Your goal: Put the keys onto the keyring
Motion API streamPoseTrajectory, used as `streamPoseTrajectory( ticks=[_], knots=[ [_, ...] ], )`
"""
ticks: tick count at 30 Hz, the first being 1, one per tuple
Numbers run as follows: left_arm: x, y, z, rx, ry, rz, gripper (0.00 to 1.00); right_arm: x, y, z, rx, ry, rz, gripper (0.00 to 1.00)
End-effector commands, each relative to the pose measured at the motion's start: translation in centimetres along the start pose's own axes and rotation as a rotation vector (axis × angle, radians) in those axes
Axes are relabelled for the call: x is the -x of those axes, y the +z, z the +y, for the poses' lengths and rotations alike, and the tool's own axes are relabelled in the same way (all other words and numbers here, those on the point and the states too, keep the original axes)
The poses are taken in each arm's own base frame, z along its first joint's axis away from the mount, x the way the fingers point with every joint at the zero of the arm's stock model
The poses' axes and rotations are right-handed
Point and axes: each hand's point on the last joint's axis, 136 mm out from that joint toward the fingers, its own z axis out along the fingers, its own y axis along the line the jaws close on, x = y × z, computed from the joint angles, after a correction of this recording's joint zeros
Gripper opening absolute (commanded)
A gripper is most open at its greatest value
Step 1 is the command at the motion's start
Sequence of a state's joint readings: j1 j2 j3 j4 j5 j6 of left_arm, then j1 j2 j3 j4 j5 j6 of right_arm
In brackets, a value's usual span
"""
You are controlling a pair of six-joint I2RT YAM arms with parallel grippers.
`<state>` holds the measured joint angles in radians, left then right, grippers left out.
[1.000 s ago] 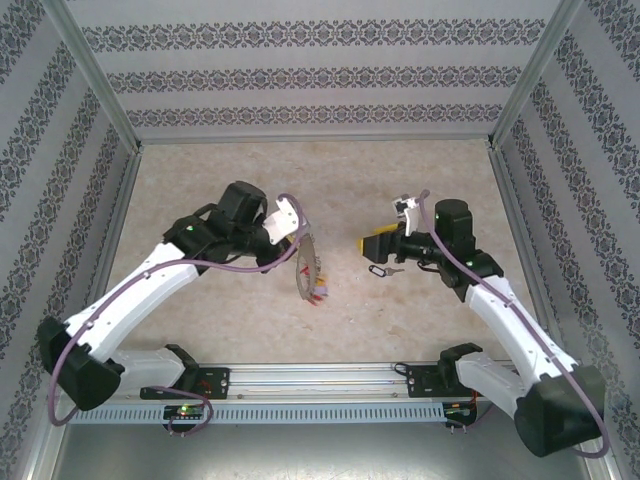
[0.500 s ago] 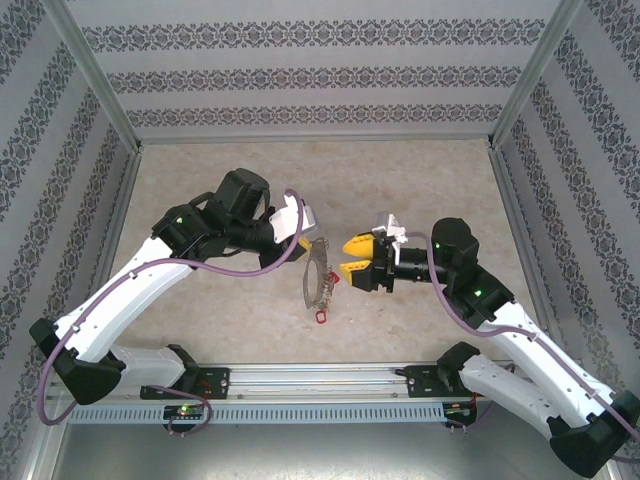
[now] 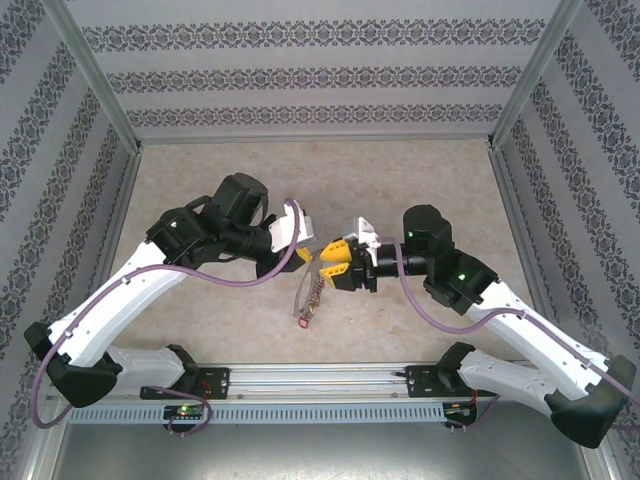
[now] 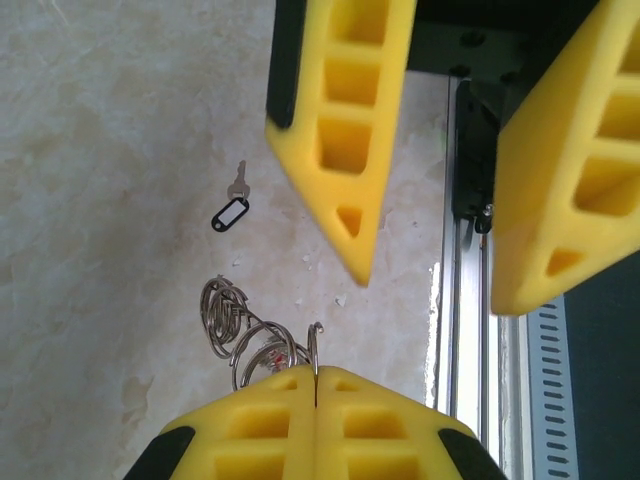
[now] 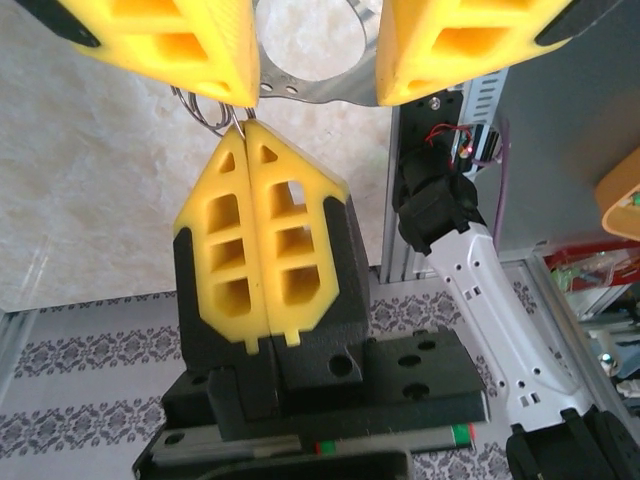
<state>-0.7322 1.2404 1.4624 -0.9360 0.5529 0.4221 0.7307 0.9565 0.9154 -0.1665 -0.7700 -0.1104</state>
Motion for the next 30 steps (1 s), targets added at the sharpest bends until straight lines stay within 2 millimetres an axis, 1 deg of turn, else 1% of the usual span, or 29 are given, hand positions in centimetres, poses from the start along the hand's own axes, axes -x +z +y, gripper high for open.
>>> streamPoseTrajectory(
  ticks=[1, 5, 10, 15, 24, 26, 28, 29, 30],
  knots=[
    [1.1, -1.1, -1.5, -0.029, 0.065, -0.066, 0.0, 0.7, 0.2, 0.1, -0.002, -0.052, 0.006, 0.36],
    [1.3, -1.4, -1.6, -0.026, 0.072, -0.085, 0.0, 0.4, 0.6, -0.3, -0.01, -0.048, 0.02, 0.36],
    [1.8, -1.8, -2.0, -0.039, 0.078, -0.111, 0.0, 0.6, 1.0, -0.7, -0.027, -0.056, 0.022, 0.36],
    [2.1, -1.8, -2.2, -0.046, 0.076, -0.133, 0.0, 1.2, 1.3, -0.4, -0.006, -0.067, 0.004, 0.35],
    [2.4, -1.8, -2.1, -0.037, 0.071, -0.163, 0.0, 0.7, 2.1, 0.0, 0.015, -0.069, 0.022, 0.16],
    [2.4, -1.7, -2.1, -0.036, 0.071, -0.165, 0.0, 0.8, 2.1, 0.0, 0.015, -0.073, 0.021, 0.11],
    [2.4, -1.7, -2.0, -0.032, 0.068, -0.17, 0.0, 0.6, 2.1, -0.1, 0.012, -0.073, 0.025, 0.02],
    [2.5, -1.7, -2.0, -0.032, 0.068, -0.173, 0.0, 0.6, 2.1, 0.0, 0.013, -0.074, 0.025, 0.0],
    [2.5, -1.6, -2.0, -0.032, 0.067, -0.174, 0.0, 0.7, 2.1, 0.0, 0.012, -0.077, 0.024, 0.0]
  ],
)
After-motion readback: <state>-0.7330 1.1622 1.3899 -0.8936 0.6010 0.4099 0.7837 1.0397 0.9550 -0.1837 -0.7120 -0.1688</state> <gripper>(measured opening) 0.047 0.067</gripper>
